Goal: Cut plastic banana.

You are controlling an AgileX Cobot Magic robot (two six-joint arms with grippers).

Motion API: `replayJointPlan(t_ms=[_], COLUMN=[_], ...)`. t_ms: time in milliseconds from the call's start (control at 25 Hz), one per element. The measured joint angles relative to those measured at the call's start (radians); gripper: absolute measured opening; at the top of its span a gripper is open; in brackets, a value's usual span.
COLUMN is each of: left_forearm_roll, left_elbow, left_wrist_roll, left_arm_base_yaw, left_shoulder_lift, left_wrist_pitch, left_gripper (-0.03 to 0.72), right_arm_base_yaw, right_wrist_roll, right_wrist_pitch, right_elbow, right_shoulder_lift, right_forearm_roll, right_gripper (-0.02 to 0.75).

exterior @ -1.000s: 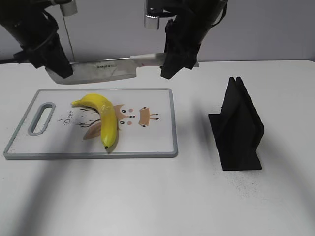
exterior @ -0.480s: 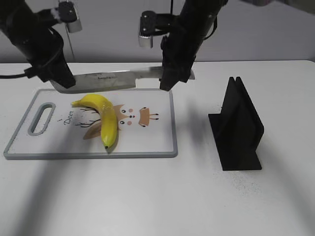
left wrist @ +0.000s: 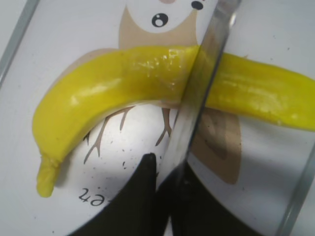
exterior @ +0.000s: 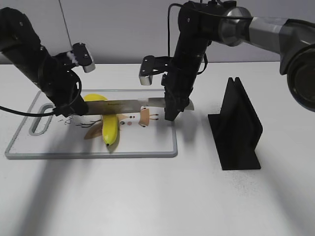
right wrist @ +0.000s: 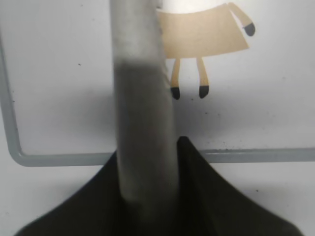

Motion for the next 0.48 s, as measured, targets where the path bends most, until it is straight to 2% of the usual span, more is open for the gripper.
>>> replayJointPlan(t_ms=[480], left_forearm_roll=[0.064], left_elbow=[-0.055], left_wrist_roll=[-0.024], left_arm_base_yaw=[-0.005], left_shoulder_lift=[-0.071], left_wrist_pitch=[0.086], left_gripper=[0.039], right_arm_base_yaw=[0.009], right_wrist_roll=[0.016], right_wrist_pitch=[-0.003], right_elbow=[-0.052], right_shoulder_lift=[-0.056], right_forearm_roll=[-0.019], right_gripper=[0.203])
